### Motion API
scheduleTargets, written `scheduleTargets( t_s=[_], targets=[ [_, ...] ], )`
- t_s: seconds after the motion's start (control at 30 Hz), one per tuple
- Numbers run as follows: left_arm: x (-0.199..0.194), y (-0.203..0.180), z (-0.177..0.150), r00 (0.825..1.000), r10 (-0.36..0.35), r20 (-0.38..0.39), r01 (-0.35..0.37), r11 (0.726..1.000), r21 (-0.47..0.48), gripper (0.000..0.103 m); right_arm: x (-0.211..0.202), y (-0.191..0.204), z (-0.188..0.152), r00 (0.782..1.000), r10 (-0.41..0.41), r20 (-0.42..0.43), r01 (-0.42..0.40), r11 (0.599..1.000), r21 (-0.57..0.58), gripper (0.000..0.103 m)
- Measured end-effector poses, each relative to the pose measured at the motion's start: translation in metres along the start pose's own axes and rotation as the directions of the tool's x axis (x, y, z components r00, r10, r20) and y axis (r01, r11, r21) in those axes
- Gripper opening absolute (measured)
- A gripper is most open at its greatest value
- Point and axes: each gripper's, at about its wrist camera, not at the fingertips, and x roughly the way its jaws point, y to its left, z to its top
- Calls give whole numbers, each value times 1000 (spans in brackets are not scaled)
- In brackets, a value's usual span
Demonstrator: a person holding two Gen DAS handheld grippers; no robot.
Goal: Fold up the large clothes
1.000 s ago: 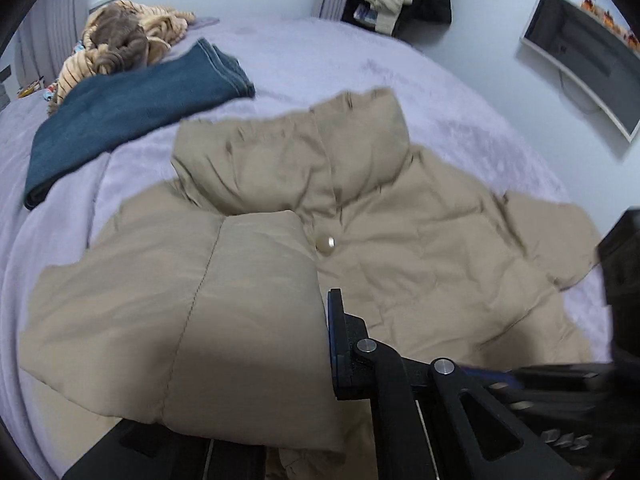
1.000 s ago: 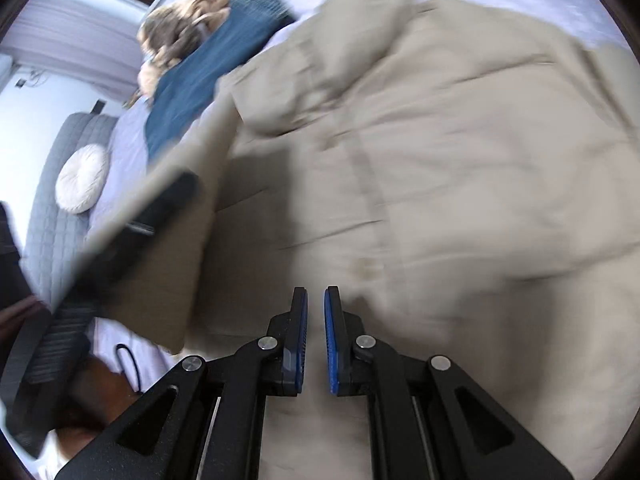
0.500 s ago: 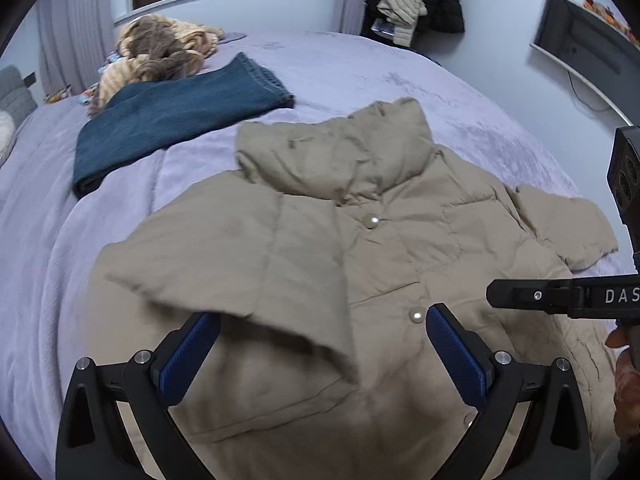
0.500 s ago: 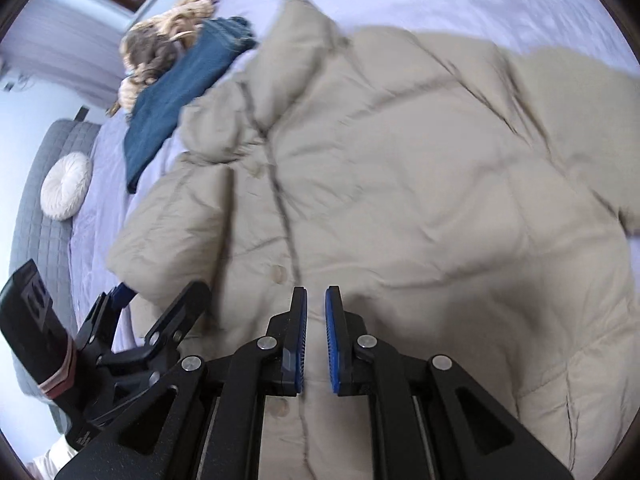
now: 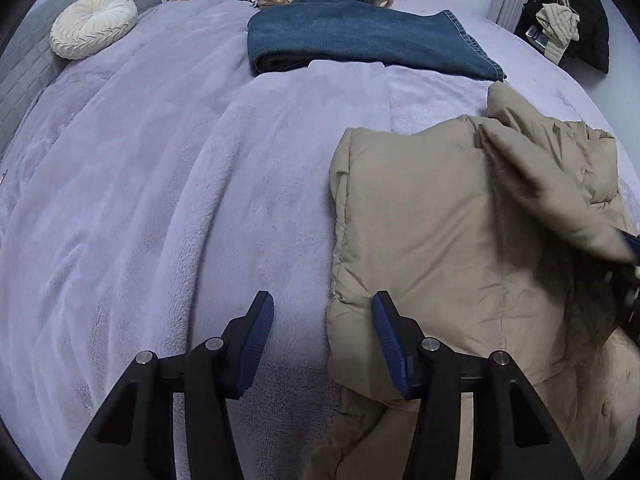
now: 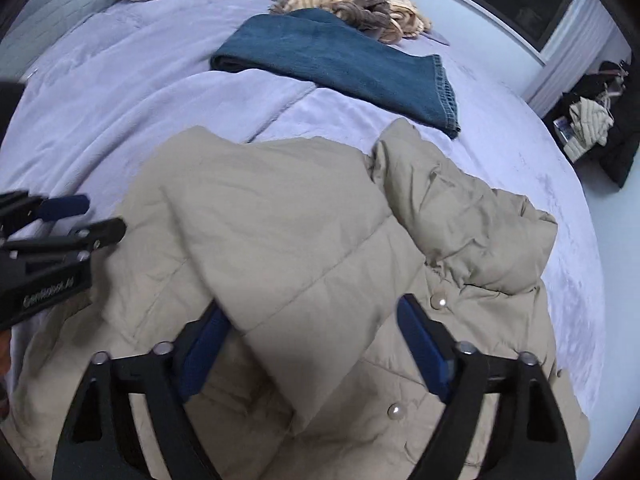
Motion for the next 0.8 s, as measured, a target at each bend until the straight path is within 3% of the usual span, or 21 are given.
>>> scheduleTargets(
  t_s=[0.03,0.07,0.13,0.2,0.23,0.33,0.4,0.47,0.53,0.67,0.8],
  targets=[
    [2,-1,-3,1000,1,-1,-1,1000,-5,54,2,-13,0,1000,19,-7,-19,998,65,10],
    [2,-2,-4,1000,3,0,-3,1000,-7,54,3,-30,-2,999,40,-9,-38,988,148,6],
    [5,-4,-4,1000,13,5,-13,1000,6,54,-5,-62,-11,996,82,32,-88,950,299,6],
    [8,-8,-3,1000,23,9,-23,999,30,54,-7,-94,-30,996,76,54,-92,901,424,6],
    [10,-11,-4,999,37,11,-37,998,50,54,-6,-108,-43,992,109,67,-128,862,491,6],
    [11,-19,-1,998,68,4,-69,994,86,54,16,-145,-94,965,251,77,-228,652,723,7],
    [5,-20,4,997,73,-6,-72,994,87,54,31,-160,-123,945,323,47,-218,517,828,22],
    [-10,-16,12,999,34,21,-36,997,69,54,27,-173,-146,935,346,83,-233,418,878,23],
    [-26,-14,21,997,4,78,-8,999,51,54,8,-182,-151,951,297,83,-214,444,870,23],
    [-21,-22,35,997,4,74,-9,998,63,54,-26,-190,-130,981,161,109,-184,590,786,22],
    [14,-41,23,999,53,1,-53,992,118,54,-10,-181,-103,979,190,70,-185,702,688,21]
  ],
)
